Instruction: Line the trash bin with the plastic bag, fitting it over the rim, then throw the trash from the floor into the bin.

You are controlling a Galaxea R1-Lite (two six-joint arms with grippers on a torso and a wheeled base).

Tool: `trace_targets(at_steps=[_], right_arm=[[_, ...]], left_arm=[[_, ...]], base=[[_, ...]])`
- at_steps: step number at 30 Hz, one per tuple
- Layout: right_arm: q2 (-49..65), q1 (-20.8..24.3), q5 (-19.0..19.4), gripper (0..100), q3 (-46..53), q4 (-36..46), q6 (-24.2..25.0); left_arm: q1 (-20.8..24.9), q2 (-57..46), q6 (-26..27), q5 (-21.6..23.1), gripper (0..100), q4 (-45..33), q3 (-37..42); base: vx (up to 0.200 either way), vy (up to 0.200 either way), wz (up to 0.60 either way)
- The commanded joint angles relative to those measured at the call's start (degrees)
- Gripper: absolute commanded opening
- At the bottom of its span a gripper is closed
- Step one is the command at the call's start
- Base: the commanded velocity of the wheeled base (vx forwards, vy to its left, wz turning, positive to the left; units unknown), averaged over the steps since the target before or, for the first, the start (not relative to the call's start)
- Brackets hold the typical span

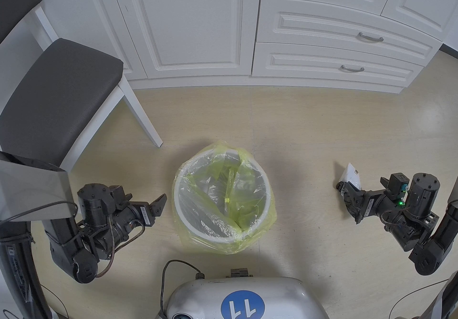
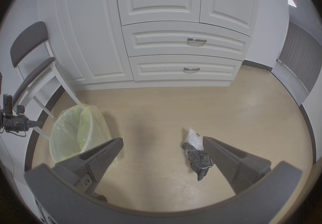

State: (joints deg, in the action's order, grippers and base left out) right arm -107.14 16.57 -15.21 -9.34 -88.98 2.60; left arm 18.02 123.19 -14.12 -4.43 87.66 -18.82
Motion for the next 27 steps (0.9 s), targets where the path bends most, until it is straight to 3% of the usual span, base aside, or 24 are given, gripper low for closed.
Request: trace_targets(at_steps=[1, 7, 10, 15, 19, 22, 27], right_arm=[[1.1, -0.1, 0.2, 100, -0.2, -1.0, -0.3], [3.1, 0.0, 0.2, 100, -0.2, -1.0, -0.8], [5.7, -0.2, 0.2, 100, -2.4, 4.7, -0.8], [8.5, -3.1, 0.2, 100, -6.7, 16.3, 0.5], [6.6, -8.1, 0.3, 100, -13.6, 29.2, 5.7], [3.3, -10.7, 0.4, 100, -16.3, 32.7, 8.2], [-4.7, -14.8, 0.7, 100, -18.2, 32.0, 9.1]], left_arm=[[0.9, -11.2, 1.5, 0.1, 100, 0.1, 3.1], [2.7, -18.7, 2.0, 0.5, 100, 0.0, 4.9], [4.0, -23.5, 2.9, 0.7, 100, 0.0, 6.3], [7.0, -28.3, 3.7, 0.7, 100, 0.0, 7.0], [7.9, -31.3, 6.9, 0.6, 100, 0.0, 7.0], [7.9, -33.4, 8.8, 0.6, 100, 0.0, 7.0], [7.9, -37.1, 11.7, 0.6, 100, -0.1, 7.1]], base=[[0.000, 0.000, 0.00], [0.000, 0.000, 0.00], [0.000, 0.000, 0.00], [0.000, 0.000, 0.00], [0.000, 0.000, 0.00], [0.000, 0.000, 0.00], [0.000, 0.000, 0.00]])
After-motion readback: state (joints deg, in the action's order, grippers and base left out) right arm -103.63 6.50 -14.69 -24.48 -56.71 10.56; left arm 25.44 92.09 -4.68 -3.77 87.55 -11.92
